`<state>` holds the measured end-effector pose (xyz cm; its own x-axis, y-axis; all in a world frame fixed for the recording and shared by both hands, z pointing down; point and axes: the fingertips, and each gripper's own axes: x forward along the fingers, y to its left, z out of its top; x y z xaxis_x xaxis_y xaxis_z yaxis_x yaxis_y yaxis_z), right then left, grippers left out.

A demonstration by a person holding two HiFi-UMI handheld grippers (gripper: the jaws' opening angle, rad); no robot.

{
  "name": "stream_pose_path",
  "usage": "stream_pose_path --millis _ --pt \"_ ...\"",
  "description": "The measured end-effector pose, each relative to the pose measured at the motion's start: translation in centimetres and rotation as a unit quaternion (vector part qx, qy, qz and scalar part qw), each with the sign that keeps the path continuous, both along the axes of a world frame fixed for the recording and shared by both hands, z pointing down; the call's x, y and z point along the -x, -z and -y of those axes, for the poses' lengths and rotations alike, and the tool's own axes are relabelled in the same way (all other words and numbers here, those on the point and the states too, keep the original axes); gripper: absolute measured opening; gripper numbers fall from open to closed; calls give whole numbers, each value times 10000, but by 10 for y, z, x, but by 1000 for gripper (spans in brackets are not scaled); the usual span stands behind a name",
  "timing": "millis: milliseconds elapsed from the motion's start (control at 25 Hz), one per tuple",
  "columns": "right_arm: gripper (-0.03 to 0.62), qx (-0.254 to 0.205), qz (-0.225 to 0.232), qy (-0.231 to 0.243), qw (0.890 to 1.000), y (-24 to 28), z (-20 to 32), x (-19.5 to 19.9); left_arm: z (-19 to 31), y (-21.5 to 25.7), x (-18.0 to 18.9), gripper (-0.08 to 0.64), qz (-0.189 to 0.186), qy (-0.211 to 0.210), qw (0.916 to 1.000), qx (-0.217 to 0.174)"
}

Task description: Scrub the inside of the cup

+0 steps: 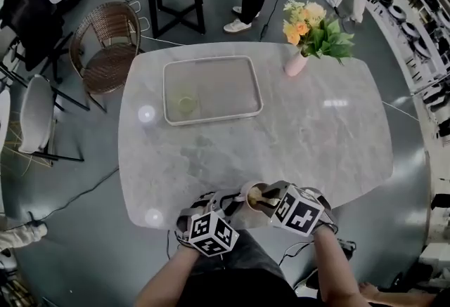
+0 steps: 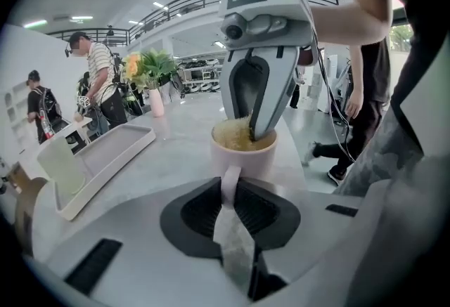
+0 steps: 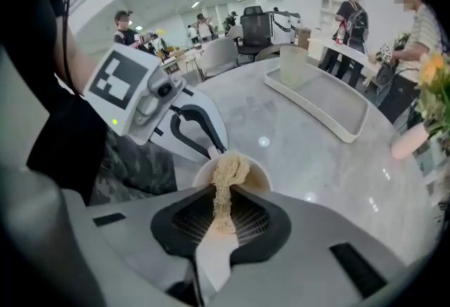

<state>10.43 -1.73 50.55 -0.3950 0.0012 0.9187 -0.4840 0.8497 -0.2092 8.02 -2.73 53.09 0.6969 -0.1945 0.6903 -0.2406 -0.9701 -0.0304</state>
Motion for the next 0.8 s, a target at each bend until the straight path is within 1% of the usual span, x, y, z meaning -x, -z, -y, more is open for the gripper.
stream_pose_path --millis 80,120,200,280,320,520,600,720,800 --pt "60 115 122 -171 9997 7 1 -2 0 0 1 60 23 12 10000 -18" --pt "60 118 79 -208 9997 8 3 -4 -1 0 1 60 31 25 10000 -22" --pt "60 22 -188 -94 9998 7 7 -6 -1 0 2 60 44 52 10000 -38" --pt "60 -138 -477 154 9986 3 8 -5 0 0 2 60 55 91 9999 -57" --pt "60 -217 -545 277 9979 1 8 -3 0 -1 3 60 63 118 9999 -67" --pt "60 -599 -328 842 9941 11 3 9 12 -1 8 60 140 260 9994 -161" --pt "60 -765 -331 1184 9895 17 1 13 18 0 10 60 183 308 9991 -217" --pt "60 -989 -458 1789 9778 21 -5 18 27 0 13 60 239 368 9986 -304" --pt "60 -1047 -515 1997 9729 21 -7 20 34 -1 14 60 275 399 9982 -349"
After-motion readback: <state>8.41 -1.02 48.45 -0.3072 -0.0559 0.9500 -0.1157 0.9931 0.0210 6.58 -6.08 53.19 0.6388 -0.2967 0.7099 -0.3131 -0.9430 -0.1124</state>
